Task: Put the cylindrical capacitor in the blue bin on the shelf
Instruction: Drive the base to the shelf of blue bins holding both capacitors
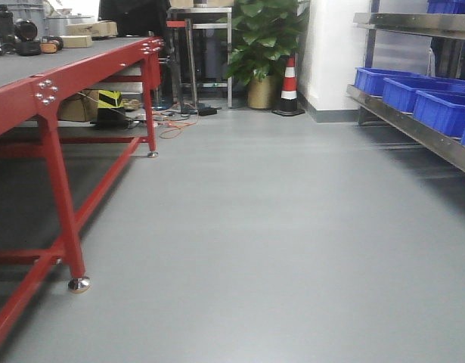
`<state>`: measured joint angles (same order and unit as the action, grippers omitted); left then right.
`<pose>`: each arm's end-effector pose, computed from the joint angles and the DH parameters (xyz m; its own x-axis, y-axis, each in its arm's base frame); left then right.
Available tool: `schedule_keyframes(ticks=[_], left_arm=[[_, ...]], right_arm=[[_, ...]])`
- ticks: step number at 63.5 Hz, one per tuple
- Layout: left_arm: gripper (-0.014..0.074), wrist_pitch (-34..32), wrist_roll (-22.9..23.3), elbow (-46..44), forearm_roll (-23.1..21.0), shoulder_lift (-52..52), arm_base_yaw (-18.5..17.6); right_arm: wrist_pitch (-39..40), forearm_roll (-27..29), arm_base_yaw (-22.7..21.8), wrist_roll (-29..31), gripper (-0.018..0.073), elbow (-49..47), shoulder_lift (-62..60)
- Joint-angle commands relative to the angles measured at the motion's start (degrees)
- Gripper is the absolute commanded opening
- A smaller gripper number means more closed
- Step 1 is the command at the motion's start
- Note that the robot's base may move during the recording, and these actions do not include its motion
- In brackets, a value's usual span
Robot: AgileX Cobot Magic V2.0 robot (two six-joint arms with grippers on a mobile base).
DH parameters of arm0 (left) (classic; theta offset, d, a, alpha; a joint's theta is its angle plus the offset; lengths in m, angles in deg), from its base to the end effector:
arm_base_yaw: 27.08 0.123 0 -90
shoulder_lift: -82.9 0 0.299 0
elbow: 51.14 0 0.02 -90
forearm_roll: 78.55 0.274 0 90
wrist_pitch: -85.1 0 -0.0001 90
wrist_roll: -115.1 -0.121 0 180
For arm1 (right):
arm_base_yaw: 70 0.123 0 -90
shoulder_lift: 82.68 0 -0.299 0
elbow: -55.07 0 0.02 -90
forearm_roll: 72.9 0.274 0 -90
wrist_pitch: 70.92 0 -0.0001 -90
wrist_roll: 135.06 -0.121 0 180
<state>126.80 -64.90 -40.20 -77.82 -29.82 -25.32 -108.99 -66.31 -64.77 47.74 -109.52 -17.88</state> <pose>0.2533 0.0088 0.4139 -0.4989 -0.0058 -0.8667 -0.0333 0.9994 0.0125 0.2439 0.0309 0.4029 -0.4750 -0.0016 -0.8800 -0.1333 0.9886 0.0702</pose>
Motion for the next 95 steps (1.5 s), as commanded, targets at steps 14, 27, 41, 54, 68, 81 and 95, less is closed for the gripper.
schedule_keyframes(ticks=[14,27,41,54,68,81,95], left_arm=[[-0.0111,-0.73,0.00,-0.54,-0.19,-0.42,-0.26],[-0.0111,-0.73,0.00,-0.54,-0.19,-0.42,-0.26],[-0.0111,-0.73,0.00,-0.54,-0.19,-0.42,-0.26],[-0.0111,-0.73,0.00,-0.54,-0.19,-0.42,-0.26],[-0.0111,-0.73,0.00,-0.54,-0.19,-0.42,-0.26],[-0.0111,-0.73,0.00,-0.54,-0.19,-0.42,-0.26],[-0.0111,-0.73,0.00,-0.54,-0.19,-0.42,-0.26]], right_arm=[[1.68,-0.51,0.00,0.02,-0.0162,-0.45,-0.28],[1.68,-0.51,0.00,0.02,-0.0162,-0.45,-0.28],[1.68,-0.51,0.00,0.02,-0.0162,-0.45,-0.28],[1.68,-0.51,0.00,0.02,-0.0162,-0.45,-0.28],[1.68,-0.51,0.00,0.02,-0.0162,-0.45,-0.28],[2.86,-0.51,0.00,0.02,-0.0162,-0.45,-0.28],[3.12,-0.51,0.00,0.02,-0.0162,-0.45,-0.28]])
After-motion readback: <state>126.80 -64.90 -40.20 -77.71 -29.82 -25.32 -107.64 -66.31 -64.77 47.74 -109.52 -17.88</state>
